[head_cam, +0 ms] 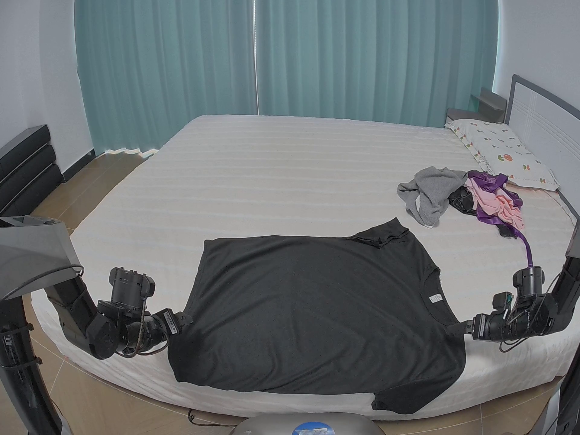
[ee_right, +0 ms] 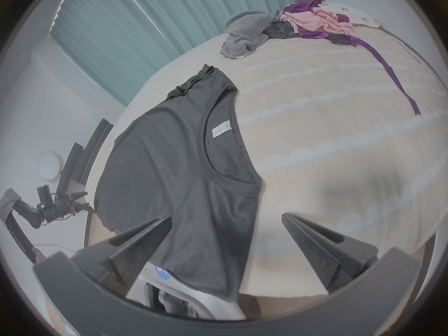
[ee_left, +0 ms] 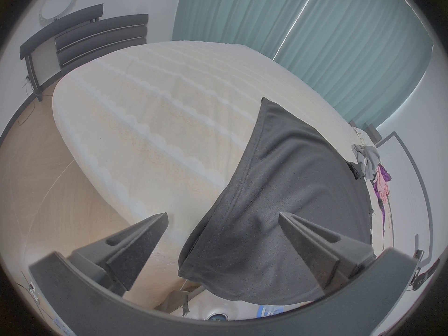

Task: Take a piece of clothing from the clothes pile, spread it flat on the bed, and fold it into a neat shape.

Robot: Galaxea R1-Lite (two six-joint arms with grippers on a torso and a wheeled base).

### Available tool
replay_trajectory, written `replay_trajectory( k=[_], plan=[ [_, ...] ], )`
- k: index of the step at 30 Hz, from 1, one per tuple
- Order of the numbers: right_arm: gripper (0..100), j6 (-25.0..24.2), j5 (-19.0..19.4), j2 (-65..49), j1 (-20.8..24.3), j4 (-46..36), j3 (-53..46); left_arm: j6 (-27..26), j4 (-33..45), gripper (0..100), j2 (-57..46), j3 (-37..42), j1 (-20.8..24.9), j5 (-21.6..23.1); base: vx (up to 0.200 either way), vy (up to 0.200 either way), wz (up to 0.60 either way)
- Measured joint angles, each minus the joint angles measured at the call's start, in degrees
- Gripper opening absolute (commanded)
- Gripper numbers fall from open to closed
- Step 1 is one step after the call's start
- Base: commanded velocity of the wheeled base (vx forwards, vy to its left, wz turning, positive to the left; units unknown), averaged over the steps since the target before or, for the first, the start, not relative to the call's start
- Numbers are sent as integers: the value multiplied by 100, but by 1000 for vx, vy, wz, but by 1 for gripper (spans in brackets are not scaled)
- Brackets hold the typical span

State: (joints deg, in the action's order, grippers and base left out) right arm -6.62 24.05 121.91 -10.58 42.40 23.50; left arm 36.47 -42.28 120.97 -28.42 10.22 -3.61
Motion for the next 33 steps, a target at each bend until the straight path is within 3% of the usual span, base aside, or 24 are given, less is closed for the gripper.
replay_trajectory(
  k=[7, 16, 17, 33],
  plan=[
    [100, -780, -13, 232, 52, 555, 96, 15, -9, 100, 12, -41, -57, 30, 0, 0, 0],
    [100, -895, -18, 494, -11, 621, 267, 23, -9, 100, 28, -60, -79, 28, 0, 0, 0],
    [0, -901, -18, 528, -16, 635, 288, 23, -9, 100, 30, -60, -82, 28, 0, 0, 0],
    [0, -903, -163, 819, -101, 689, 351, 17, -1, 100, 65, -46, -77, 28, 0, 0, 0]
  ],
)
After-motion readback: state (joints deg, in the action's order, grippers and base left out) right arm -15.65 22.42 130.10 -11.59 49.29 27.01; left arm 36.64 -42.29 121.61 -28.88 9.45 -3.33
